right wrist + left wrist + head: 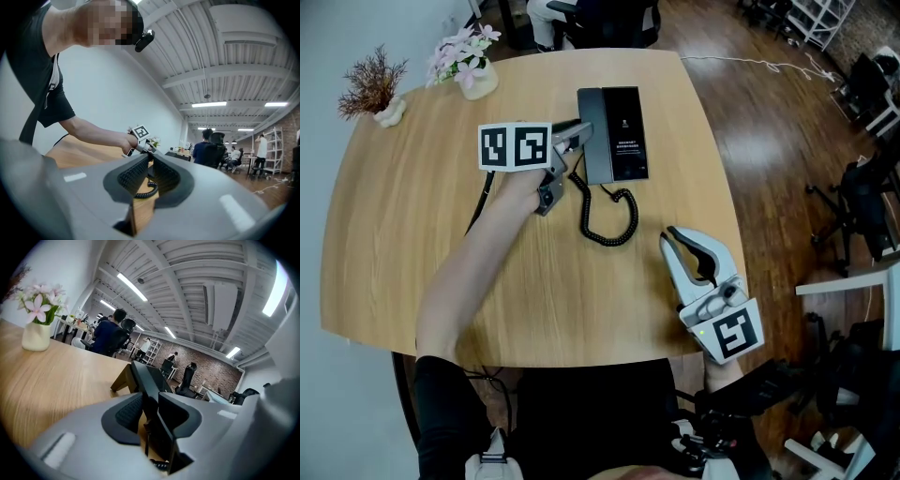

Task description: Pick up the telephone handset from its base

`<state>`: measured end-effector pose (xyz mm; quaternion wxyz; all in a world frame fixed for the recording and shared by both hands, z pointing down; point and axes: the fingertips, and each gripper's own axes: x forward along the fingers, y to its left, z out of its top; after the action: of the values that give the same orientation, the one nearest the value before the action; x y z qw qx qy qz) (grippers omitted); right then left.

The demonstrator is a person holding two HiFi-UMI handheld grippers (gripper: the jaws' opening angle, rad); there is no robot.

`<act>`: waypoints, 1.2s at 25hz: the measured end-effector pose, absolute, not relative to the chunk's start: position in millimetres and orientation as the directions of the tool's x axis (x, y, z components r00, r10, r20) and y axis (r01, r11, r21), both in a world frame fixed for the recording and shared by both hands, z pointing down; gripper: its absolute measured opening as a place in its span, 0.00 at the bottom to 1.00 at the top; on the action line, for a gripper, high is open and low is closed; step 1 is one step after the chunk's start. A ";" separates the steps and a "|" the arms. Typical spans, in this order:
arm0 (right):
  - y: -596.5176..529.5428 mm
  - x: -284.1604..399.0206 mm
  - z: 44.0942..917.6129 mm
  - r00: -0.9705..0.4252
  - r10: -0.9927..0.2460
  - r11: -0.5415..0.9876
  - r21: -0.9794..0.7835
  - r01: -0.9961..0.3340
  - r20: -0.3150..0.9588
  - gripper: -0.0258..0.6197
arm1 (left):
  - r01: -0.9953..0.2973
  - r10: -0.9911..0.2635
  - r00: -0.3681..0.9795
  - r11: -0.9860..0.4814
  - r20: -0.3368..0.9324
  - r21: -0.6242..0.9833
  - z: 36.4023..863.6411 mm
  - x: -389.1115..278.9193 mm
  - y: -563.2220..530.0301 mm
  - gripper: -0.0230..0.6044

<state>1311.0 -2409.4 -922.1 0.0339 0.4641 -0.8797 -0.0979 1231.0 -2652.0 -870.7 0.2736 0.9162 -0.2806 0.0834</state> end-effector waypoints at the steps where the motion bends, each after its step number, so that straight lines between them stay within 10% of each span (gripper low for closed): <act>1: -2409.0 1311.0 -922.4 -0.568 -0.822 0.551 0.203 -0.809 -0.032 0.09 | -0.558 -0.468 0.830 -0.694 0.304 0.455 -870.3 1231.9 -2652.2 0.21; 17: -2410.2 1312.3 -923.6 -0.572 -0.819 0.550 0.215 -0.807 -0.051 0.08 | -0.404 -0.313 0.914 -0.631 0.260 0.662 -858.1 1246.2 -2650.8 0.24; 30: -2414.7 1322.9 -921.2 -0.549 -0.834 0.535 0.174 -0.827 -0.048 0.06 | 0.023 -0.293 0.925 -0.591 -0.241 0.806 -940.0 1216.0 -2615.6 0.16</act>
<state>1322.9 -2414.7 -921.2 0.0204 0.4742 -0.8757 -0.0884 1216.0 -2615.6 -940.0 0.4453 0.8742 -0.0774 -0.1775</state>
